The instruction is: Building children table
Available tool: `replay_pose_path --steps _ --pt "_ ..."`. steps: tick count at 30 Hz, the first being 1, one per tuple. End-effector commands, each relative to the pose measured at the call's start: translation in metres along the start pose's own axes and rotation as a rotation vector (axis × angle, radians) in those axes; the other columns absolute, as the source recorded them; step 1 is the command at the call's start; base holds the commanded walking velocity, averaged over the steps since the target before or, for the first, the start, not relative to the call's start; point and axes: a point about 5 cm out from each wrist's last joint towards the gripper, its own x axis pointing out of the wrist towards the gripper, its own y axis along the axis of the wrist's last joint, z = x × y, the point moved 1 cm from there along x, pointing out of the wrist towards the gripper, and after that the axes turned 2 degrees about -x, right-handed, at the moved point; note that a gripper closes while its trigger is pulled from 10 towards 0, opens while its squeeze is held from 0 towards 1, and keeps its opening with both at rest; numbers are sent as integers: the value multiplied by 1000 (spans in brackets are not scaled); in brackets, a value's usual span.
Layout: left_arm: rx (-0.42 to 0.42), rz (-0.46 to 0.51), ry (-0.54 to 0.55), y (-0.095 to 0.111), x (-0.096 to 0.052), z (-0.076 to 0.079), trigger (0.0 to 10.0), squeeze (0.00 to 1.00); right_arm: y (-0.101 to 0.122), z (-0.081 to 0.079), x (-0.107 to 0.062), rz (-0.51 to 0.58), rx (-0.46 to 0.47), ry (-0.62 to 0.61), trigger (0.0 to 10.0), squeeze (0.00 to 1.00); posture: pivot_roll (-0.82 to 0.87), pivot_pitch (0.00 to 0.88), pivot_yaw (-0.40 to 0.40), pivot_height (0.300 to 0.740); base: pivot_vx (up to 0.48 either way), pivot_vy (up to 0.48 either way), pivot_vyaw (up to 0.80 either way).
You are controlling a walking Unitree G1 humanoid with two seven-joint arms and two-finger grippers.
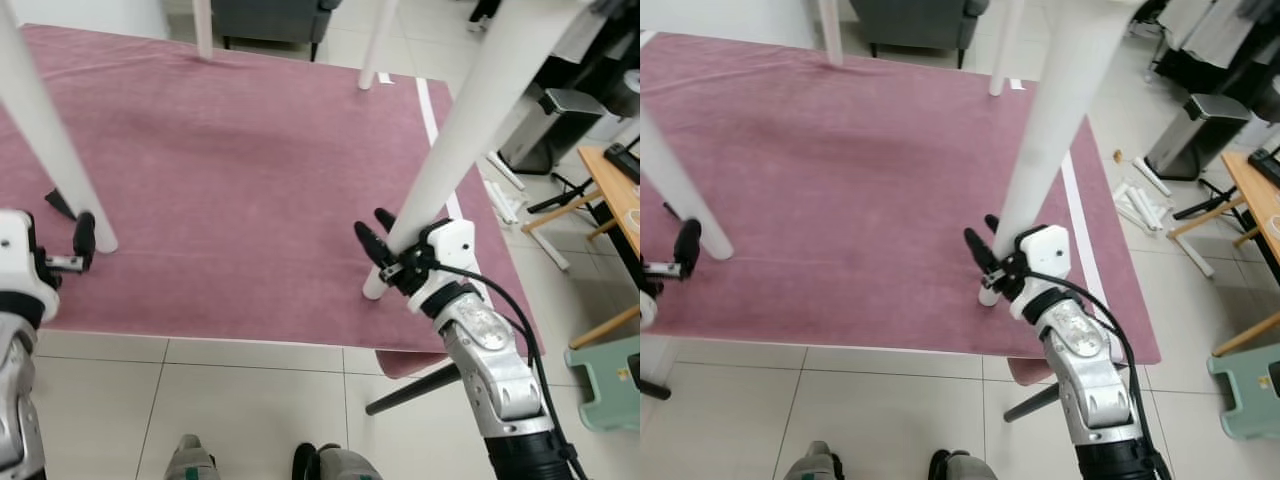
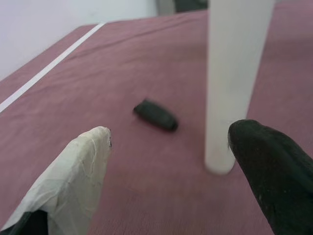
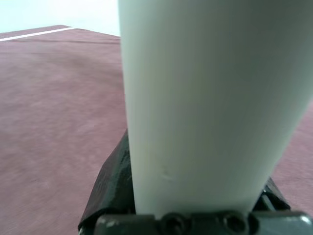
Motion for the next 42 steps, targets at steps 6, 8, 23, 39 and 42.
replay_pose_path --steps 6,8,23,39,42 --pt "-21 -93 -54 -27 -12 14 10000 0 -21 14 -9 -127 -80 -102 10000 1000 181 138 -65 740 0 0 0" --pt "-20 -111 -58 -32 -16 14 10000 0 -22 7 -9 -122 -62 -76 10000 1000 183 138 -64 740 0 0 0" --pt "-68 -110 -206 -37 -33 35 10000 0 -37 12 -48 -206 58 42 10000 0 178 145 -65 740 0 0 0" --pt "-207 -297 -787 -50 -100 75 10000 0 -79 13 -148 -571 255 421 10000 0 169 150 -61 740 0 0 0" --pt "-206 -331 -789 -58 -105 75 10000 0 -87 11 -153 -604 247 417 10000 0 171 150 -61 740 0 0 0"
